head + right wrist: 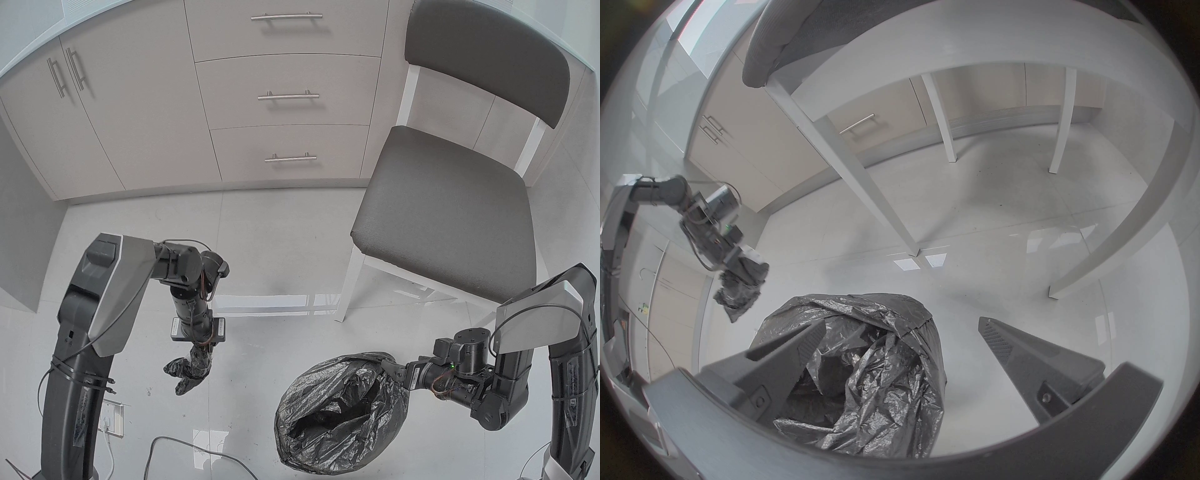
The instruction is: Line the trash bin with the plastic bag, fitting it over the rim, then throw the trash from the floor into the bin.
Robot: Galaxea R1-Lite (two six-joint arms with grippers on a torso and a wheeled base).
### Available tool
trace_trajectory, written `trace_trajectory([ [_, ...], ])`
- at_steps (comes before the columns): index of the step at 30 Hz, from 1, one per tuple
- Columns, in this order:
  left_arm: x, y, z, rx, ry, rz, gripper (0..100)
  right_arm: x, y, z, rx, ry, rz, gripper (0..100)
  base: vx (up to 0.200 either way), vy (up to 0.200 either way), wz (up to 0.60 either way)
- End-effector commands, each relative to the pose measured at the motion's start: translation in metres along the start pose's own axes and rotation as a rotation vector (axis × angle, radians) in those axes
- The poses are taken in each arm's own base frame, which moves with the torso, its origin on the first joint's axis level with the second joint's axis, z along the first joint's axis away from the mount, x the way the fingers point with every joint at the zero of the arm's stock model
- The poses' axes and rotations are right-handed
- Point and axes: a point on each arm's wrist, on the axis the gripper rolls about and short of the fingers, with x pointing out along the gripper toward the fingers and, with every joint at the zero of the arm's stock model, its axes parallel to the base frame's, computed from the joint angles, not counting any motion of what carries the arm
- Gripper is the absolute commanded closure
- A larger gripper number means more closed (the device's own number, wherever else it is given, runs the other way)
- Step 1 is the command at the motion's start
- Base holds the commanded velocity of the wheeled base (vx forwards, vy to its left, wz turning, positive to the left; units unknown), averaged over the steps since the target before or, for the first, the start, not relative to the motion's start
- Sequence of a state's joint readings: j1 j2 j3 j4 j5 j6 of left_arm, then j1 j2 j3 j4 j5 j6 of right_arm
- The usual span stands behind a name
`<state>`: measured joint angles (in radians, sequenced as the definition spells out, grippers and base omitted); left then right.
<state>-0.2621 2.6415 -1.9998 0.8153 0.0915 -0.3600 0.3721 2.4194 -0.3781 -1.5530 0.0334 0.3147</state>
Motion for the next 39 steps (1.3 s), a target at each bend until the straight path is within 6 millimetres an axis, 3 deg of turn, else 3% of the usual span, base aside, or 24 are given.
trace_trajectory([
  [1,-0.115,-0.004,-0.02,-0.003,-0.073,-0.081,100,-0.002,0.003,0.001,0.02,-0.009,0.011,0,0.0,0.0,0.0],
  [2,-0.127,-0.003,-0.024,-0.008,-0.067,-0.109,100,-0.002,0.003,0.001,0.025,-0.009,0.011,0,0.0,0.0,0.0],
  [4,-0.131,-0.002,-0.025,-0.01,-0.068,-0.115,100,-0.002,0.003,0.001,0.025,-0.009,0.011,0,0.0,0.0,0.0],
  [5,-0.165,-0.001,-0.038,-0.013,-0.065,-0.199,100,-0.002,0.001,0.0,0.028,-0.008,0.007,0,0.0,0.0,0.0],
  [7,-0.19,-0.001,-0.049,-0.017,-0.077,-0.258,100,-0.004,0.001,0.0,0.035,-0.002,0.005,0,0.0,0.0,0.0],
  [11,-0.218,0.0,-0.06,-0.038,-0.114,-0.321,100,-0.006,0.001,-0.001,0.046,0.006,0.005,0,0.0,0.0,0.0],
  [13,-0.248,-0.002,-0.076,-0.079,-0.158,-0.376,100,-0.007,0.002,-0.002,0.063,0.006,0.009,0,0.0,0.0,0.0],
  [14,-0.253,-0.001,-0.078,-0.082,-0.166,-0.384,100,-0.006,0.003,-0.002,0.066,0.008,0.008,0,0.0,0.0,0.0],
  [18,-0.317,0.001,-0.118,-0.039,-0.315,-0.51,100,-0.006,0.003,-0.002,0.067,0.008,0.008,0,0.0,0.0,0.0],
  [19,-0.322,0.001,-0.121,-0.032,-0.331,-0.522,100,-0.006,0.003,-0.002,0.067,0.008,0.008,0,0.0,0.0,0.0],
  [20,-0.352,0.003,-0.139,0.004,-0.439,-0.611,100,-0.006,0.003,-0.002,0.066,0.008,0.008,0,0.0,0.0,0.0],
  [25,-0.326,-0.001,-0.182,0.088,-0.499,-0.701,100,-0.007,0.003,-0.002,0.063,0.009,0.006,0,0.0,0.0,0.0],
  [29,-0.283,-0.018,-0.203,0.149,-0.585,-0.79,100,-0.007,0.003,-0.003,0.064,0.012,0.007,0,0.0,0.0,0.0],
  [34,-0.247,-0.047,-0.209,0.189,-0.606,-0.755,100,-0.007,0.002,-0.005,0.056,0.019,0.004,0,0.0,0.0,0.0],
  [37,-0.217,-0.075,-0.209,0.246,-0.562,-0.676,100,-0.006,0.002,-0.006,0.056,0.023,0.001,0,0.0,0.0,0.0],
  [39,-0.214,-0.079,-0.209,0.257,-0.56,-0.666,100,-0.007,0.002,-0.006,0.056,0.024,0.001,0,0.0,0.0,0.0],
])
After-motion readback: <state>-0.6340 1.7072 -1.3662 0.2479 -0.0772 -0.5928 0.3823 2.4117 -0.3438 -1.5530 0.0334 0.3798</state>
